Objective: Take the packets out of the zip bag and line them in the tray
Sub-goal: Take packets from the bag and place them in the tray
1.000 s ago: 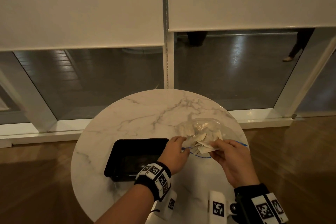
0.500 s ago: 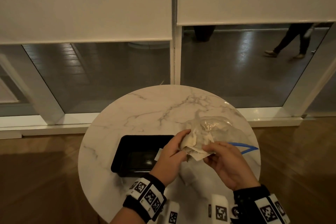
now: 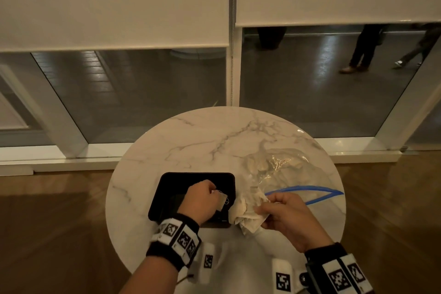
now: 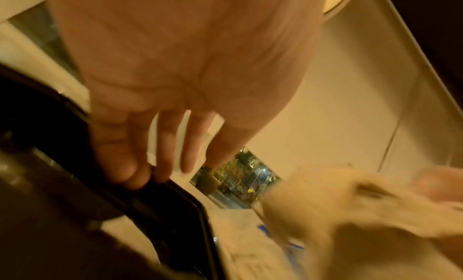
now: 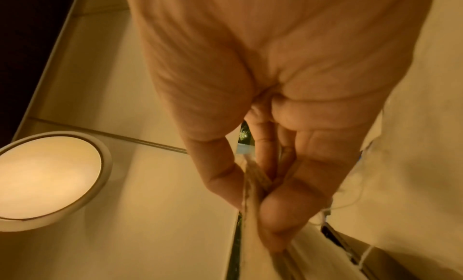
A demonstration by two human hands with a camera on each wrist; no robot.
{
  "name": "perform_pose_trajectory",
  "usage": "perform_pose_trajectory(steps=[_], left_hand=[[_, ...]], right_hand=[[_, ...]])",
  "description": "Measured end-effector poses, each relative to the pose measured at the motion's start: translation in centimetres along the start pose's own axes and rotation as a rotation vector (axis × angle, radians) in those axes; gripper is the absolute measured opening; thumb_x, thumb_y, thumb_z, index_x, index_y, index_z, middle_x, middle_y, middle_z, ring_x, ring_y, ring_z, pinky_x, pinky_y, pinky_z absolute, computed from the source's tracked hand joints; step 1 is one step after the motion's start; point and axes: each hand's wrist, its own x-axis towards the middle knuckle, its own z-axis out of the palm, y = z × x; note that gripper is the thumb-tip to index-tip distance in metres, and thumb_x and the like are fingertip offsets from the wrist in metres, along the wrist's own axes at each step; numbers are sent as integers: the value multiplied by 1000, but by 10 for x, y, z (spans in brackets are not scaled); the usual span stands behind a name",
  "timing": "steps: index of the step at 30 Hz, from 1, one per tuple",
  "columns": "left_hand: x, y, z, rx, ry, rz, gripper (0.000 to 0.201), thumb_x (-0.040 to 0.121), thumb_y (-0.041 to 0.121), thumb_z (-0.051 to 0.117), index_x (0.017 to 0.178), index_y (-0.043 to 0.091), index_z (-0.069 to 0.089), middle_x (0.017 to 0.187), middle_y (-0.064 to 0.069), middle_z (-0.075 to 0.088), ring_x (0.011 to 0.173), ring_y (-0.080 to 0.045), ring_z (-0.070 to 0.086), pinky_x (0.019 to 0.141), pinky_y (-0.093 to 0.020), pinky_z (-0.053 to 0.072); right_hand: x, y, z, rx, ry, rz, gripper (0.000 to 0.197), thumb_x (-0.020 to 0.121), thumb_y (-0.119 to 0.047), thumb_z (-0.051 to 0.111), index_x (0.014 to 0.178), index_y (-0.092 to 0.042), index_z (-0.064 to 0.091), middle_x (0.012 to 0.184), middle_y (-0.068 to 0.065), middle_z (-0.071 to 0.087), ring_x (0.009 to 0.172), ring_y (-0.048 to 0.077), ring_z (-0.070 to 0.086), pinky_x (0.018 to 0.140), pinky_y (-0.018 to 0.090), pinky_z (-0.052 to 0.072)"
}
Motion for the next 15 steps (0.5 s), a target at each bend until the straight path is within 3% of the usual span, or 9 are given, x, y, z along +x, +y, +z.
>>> perform_pose_trajectory(steps=[2, 6, 10, 15], left_hand=[[15, 1, -9, 262, -115, -67, 28, 98, 33, 54, 114, 14, 68, 107, -2, 68, 93, -16, 65, 84, -32, 57], [38, 12, -14, 559, -286, -96, 41, 96, 39, 62, 124, 9, 62, 118, -6, 68, 105, -23, 66, 86, -32, 55], [55, 14, -1, 616, -334, -113, 54, 88, 47, 72, 125, 9, 64, 122, -8, 69, 110, -25, 66, 82, -31, 51], [62, 7, 14, 565, -273, -143, 57, 78, 54, 77, 112, 9, 68, 96, -5, 70, 89, -24, 69, 81, -32, 57]], right_hand=[[0, 3, 0, -44, 1, 12, 28, 81, 11, 68, 61, -8, 64, 70, 17, 67, 60, 24, 65, 55, 30, 52], [1, 8, -1, -99, -5, 27, 23, 83, 10, 65, 67, -5, 58, 70, 15, 68, 59, 22, 67, 56, 29, 53], [3, 8, -5, -114, -2, 38, 19, 83, 10, 65, 70, -3, 59, 71, 17, 68, 61, 23, 68, 56, 29, 53], [6, 16, -10, -153, 5, 88, 18, 80, 9, 67, 69, -3, 59, 71, 20, 67, 69, 31, 68, 65, 37, 57]])
